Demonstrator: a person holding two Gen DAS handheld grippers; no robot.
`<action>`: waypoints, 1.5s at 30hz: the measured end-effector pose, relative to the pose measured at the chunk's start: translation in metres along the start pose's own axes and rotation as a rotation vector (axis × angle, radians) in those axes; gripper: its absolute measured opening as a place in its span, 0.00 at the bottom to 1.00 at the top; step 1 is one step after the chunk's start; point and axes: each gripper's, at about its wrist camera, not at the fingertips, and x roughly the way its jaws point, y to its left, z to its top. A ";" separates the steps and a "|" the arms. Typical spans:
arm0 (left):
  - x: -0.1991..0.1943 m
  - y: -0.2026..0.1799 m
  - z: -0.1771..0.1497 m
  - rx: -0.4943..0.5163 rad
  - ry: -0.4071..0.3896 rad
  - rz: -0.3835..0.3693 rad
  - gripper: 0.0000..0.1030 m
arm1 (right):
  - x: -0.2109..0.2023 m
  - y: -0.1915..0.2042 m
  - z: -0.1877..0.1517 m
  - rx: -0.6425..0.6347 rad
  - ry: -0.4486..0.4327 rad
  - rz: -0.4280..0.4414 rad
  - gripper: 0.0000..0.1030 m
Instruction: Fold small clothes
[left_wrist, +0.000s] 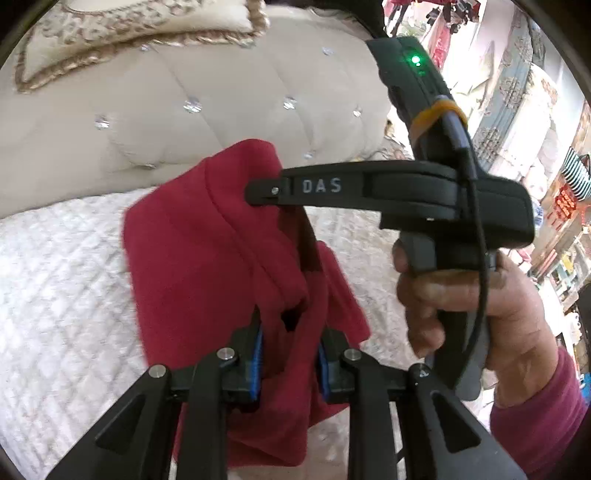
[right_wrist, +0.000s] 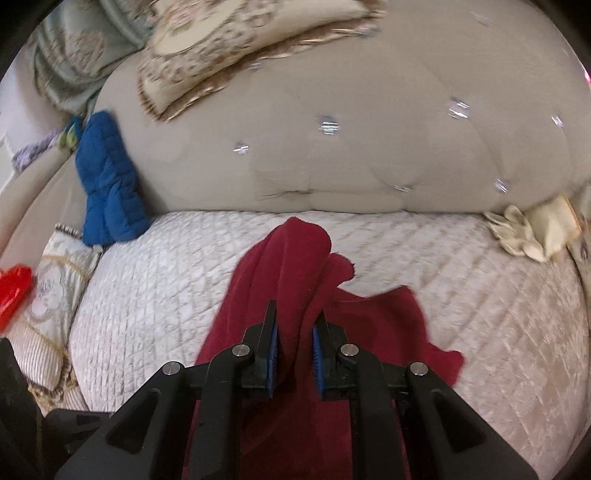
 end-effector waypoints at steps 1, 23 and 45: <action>0.008 -0.005 0.000 0.001 0.011 -0.010 0.22 | 0.002 -0.007 0.000 0.010 0.001 -0.003 0.00; 0.003 0.063 -0.028 0.001 0.030 0.060 0.78 | -0.016 -0.048 -0.086 0.236 0.082 0.085 0.43; 0.038 0.075 -0.034 -0.083 -0.002 0.186 0.79 | -0.046 -0.020 -0.076 0.116 -0.156 -0.160 0.15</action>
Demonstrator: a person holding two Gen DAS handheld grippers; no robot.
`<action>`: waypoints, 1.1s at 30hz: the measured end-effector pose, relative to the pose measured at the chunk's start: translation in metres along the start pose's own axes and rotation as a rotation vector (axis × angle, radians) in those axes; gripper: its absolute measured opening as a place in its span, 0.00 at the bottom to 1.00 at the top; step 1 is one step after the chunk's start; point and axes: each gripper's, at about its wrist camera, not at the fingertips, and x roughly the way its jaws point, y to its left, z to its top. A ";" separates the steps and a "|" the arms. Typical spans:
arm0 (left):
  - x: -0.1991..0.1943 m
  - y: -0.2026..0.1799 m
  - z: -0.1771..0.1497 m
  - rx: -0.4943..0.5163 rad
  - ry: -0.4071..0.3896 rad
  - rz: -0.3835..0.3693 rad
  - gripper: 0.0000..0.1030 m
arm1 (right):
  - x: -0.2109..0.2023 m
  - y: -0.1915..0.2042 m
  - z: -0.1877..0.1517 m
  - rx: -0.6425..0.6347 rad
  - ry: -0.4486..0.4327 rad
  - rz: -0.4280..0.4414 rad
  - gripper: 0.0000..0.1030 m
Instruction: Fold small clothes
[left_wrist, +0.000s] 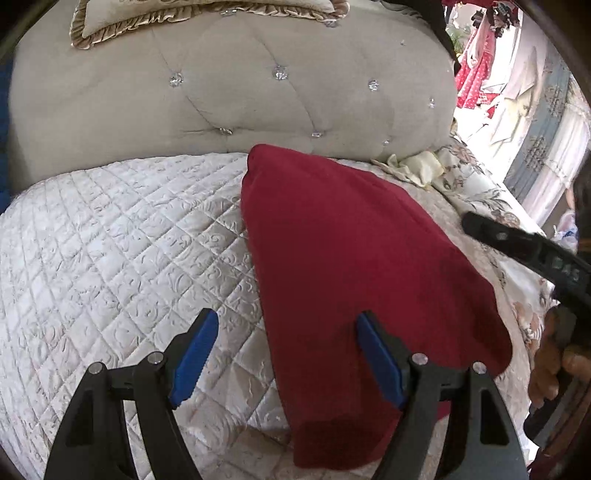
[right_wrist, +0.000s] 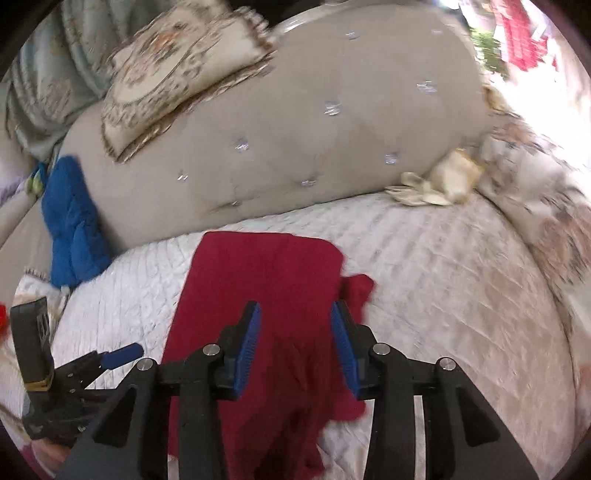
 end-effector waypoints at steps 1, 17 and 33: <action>0.001 0.000 0.001 -0.004 -0.001 0.000 0.80 | 0.008 0.003 0.003 -0.012 0.015 0.014 0.13; 0.002 0.003 0.000 -0.001 -0.006 0.029 0.86 | 0.039 0.006 -0.004 -0.063 0.085 -0.053 0.09; -0.019 -0.003 0.000 0.000 -0.017 0.083 0.85 | -0.007 -0.004 -0.045 0.010 0.085 -0.094 0.16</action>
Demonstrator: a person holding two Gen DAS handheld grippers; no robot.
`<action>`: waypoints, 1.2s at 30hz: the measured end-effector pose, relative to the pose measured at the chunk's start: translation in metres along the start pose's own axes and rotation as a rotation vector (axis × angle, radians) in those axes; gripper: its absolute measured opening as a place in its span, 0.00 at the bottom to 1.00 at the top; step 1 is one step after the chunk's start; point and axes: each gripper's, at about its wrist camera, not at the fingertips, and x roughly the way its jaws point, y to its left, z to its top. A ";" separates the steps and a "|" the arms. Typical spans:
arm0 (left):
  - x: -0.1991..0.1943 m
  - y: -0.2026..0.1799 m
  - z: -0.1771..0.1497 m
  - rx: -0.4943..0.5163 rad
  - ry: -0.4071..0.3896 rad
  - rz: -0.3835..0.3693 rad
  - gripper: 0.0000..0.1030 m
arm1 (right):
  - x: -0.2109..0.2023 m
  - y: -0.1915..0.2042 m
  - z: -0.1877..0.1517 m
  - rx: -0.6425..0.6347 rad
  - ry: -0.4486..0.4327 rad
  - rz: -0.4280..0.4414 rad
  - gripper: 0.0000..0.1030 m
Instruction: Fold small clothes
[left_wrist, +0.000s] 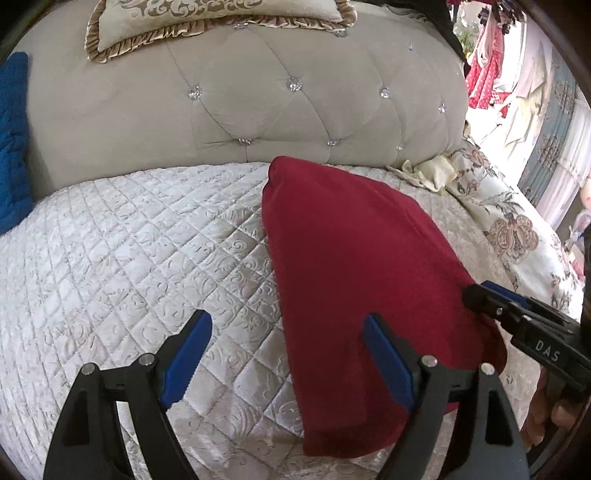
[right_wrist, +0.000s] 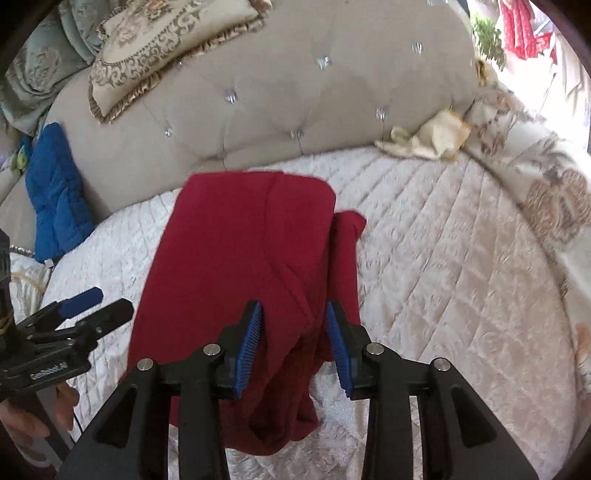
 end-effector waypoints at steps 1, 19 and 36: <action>0.000 0.000 0.001 -0.005 0.002 -0.006 0.85 | -0.003 0.002 0.003 0.002 -0.013 -0.009 0.17; 0.032 -0.004 0.010 -0.072 0.062 -0.089 0.85 | 0.032 -0.005 0.016 0.061 -0.008 0.050 0.01; 0.067 -0.002 0.015 -0.129 0.109 -0.207 0.99 | 0.038 -0.041 0.022 0.131 -0.061 0.078 0.50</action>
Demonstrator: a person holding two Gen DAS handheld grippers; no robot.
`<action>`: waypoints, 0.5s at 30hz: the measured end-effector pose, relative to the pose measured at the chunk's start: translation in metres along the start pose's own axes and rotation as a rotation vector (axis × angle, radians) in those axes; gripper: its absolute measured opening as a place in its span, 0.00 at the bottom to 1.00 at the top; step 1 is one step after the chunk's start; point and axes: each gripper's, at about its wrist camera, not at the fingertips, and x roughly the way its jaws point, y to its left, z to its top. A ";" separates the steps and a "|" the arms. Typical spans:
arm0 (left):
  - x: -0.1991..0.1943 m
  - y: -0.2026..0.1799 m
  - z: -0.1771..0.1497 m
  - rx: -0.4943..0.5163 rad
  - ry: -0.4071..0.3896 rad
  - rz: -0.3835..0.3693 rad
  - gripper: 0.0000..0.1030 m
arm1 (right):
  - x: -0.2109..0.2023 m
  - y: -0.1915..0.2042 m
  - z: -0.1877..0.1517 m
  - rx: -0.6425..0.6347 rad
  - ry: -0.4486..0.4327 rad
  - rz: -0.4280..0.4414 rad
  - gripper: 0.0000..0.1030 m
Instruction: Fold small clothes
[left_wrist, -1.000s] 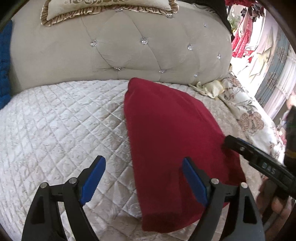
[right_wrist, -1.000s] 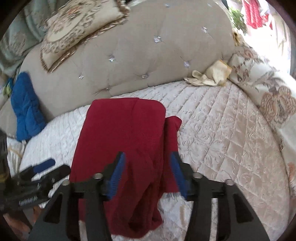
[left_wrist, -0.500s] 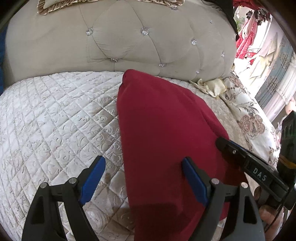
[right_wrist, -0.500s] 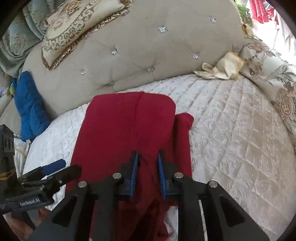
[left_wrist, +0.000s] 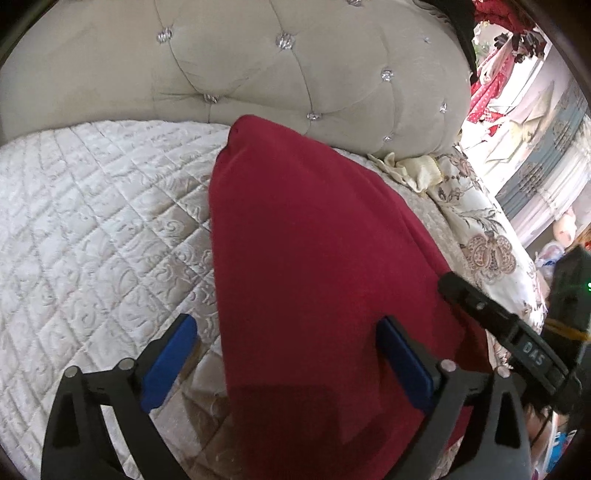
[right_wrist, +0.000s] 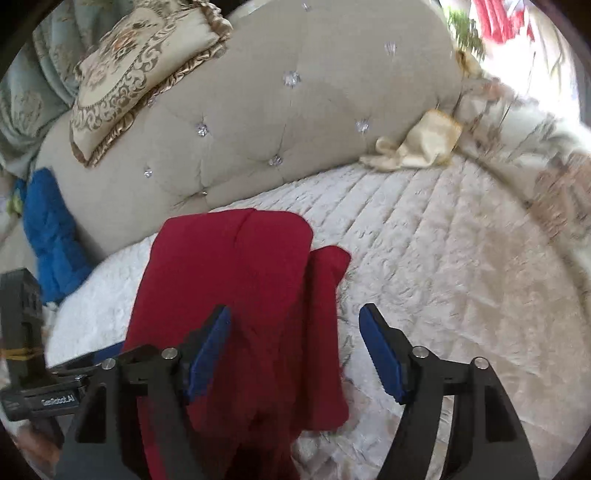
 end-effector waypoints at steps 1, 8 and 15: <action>0.003 0.001 0.001 -0.005 0.006 -0.010 1.00 | 0.007 -0.006 0.001 0.023 0.024 0.020 0.51; 0.020 0.002 0.005 -0.006 0.054 -0.067 0.99 | 0.044 -0.012 0.002 0.072 0.123 0.199 0.53; -0.003 -0.011 0.005 0.062 0.051 -0.077 0.62 | 0.028 0.006 0.001 0.032 0.103 0.247 0.16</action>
